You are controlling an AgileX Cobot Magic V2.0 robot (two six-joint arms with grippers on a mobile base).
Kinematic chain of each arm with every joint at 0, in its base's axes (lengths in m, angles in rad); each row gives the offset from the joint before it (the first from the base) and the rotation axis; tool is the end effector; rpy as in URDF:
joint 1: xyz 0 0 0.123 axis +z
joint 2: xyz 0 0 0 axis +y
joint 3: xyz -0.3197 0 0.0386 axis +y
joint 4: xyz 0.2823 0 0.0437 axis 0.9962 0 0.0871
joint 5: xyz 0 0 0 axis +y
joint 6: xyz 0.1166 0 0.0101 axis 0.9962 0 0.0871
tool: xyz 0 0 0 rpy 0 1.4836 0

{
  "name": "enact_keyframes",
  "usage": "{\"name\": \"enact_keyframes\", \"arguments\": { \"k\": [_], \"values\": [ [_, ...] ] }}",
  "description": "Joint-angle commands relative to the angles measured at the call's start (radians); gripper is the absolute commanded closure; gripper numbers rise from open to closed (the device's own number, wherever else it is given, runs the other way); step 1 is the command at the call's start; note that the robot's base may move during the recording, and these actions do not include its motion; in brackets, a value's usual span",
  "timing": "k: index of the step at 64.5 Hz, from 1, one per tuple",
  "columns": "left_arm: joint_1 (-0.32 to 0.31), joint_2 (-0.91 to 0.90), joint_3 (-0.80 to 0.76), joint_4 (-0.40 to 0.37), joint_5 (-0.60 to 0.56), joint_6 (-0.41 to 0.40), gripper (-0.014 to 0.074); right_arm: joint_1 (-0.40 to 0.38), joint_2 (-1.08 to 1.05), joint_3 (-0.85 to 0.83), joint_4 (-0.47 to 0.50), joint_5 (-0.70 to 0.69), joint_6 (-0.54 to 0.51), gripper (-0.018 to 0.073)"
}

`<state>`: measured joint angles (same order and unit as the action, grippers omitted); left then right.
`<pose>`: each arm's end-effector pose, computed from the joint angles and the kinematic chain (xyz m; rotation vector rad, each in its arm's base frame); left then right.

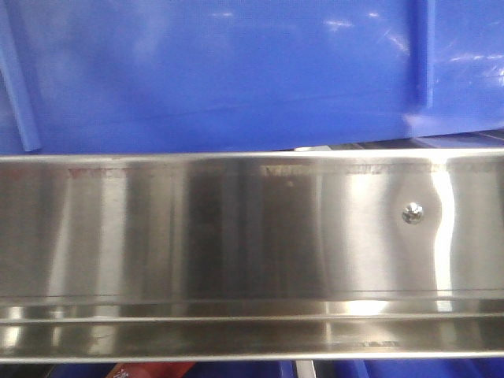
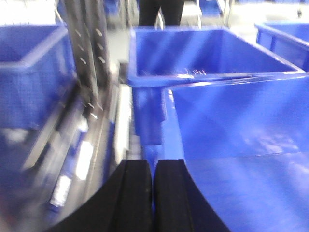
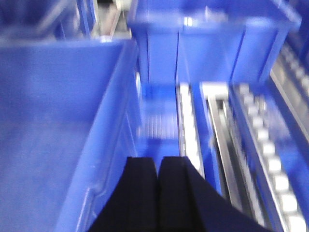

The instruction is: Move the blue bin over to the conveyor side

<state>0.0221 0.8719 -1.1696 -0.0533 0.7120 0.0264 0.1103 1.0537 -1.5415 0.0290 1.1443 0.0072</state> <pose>0.1917 0.0002 0.4796 -0.0105 1.8971 -0.0275 0.2013 0.0254 0.5278 -0.1130 2.1385 0.1041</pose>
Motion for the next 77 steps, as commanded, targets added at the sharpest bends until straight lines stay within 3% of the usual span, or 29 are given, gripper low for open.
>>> {"name": "enact_keyframes", "arguments": {
  "k": [1,8,21,41,47,56,60,65,77],
  "values": [
    [-0.004,0.081,-0.059,-0.044,0.005,-0.009,0.0585,0.003,0.056,-0.077,0.001,0.075,-0.007,0.0637],
    [-0.004,0.161,-0.11,-0.081,0.026,-0.009,0.0585,0.037,0.125,-0.134,-0.064,0.077,0.067,0.0637],
    [-0.004,0.233,-0.138,-0.087,0.031,-0.009,0.0585,0.183,0.221,-0.157,-0.23,0.077,0.181,0.0637],
    [-0.004,0.243,-0.138,-0.087,0.034,-0.009,0.0585,0.194,0.334,-0.163,-0.194,0.077,0.188,0.0637],
    [-0.004,0.243,-0.138,-0.087,0.034,-0.009,0.0585,0.194,0.335,-0.163,-0.194,0.077,0.188,0.0553],
    [-0.004,0.244,-0.138,-0.087,0.038,-0.009,0.0585,0.194,0.335,-0.163,-0.194,0.077,0.186,0.0301],
    [-0.004,0.244,-0.138,-0.087,0.038,-0.009,0.0585,0.194,0.335,-0.163,-0.194,0.077,0.186,0.0231],
    [-0.004,0.244,-0.138,-0.087,0.038,-0.009,0.0585,0.194,0.335,-0.163,-0.194,0.077,0.186,0.0184],
    [-0.004,0.244,-0.138,-0.087,0.038,-0.009,0.0585,0.194,0.335,-0.163,-0.143,0.077,0.177,0.0177]
  ]
}}
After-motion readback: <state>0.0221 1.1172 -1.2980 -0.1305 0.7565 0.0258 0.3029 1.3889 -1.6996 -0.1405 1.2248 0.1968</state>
